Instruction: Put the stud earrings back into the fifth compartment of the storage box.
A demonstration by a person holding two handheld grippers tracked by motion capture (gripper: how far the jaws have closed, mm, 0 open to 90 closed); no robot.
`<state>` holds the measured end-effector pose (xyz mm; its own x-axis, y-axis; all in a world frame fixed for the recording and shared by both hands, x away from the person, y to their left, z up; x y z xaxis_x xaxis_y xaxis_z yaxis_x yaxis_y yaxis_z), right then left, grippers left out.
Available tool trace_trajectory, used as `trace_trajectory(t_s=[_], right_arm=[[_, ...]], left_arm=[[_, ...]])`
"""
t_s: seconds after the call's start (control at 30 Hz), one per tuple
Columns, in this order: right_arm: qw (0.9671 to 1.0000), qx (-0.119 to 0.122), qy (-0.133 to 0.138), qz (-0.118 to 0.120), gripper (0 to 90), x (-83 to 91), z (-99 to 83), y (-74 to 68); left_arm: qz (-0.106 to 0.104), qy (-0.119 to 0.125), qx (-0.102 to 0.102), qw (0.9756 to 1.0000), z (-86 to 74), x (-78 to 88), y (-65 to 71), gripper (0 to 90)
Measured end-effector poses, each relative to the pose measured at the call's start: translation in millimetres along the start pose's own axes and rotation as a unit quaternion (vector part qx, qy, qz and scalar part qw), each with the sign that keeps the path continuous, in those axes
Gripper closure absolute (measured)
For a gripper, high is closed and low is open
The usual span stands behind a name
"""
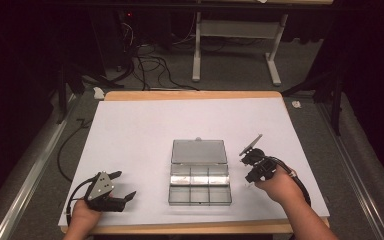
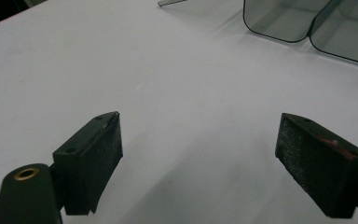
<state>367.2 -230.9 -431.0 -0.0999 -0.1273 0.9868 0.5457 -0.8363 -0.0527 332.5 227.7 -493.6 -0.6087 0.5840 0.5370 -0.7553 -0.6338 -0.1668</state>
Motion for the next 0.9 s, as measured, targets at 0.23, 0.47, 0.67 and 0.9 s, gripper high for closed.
trace_trajectory(t_s=[0.23, 0.47, 0.67, 0.9], right_arm=[[1.0, 0.001, 0.0, 0.004, 86.8, 2.7, 0.7, -2.5], [1.0, 0.002, 0.001, 0.003, 86.8, 7.9, 0.5, -4.7], [0.9999, 0.009, 0.003, 0.007, 86.8, 14.5, 2.7, -9.8], [0.9999, 0.012, 0.003, 0.01, 86.8, 24.9, 9.0, -20.6]], left_arm=[[0.0, 0.001, -0.004, 1.0, -0.1, 0.3, 0.6, 15.3], [0.0, 0.002, -0.006, 1.0, -0.1, 0.3, 1.2, 15.3], [0.0, 0.001, -0.006, 1.0, -0.1, 0.2, 1.3, 15.3], [-0.001, 0.003, -0.007, 1.0, -0.1, 0.4, 1.6, 15.3]])
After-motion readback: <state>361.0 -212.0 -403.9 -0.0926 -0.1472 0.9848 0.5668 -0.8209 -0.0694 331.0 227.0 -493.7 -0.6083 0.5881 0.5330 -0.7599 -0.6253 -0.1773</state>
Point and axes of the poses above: each handheld gripper's, and its own axes: x roughly backward along the jaws, z roughly out of its top, y roughly to its right, the point moved 2 cm from there along -x, roughly forward along the jaws, and after that the axes turned 3 degrees about z, right-handed, at the moved point
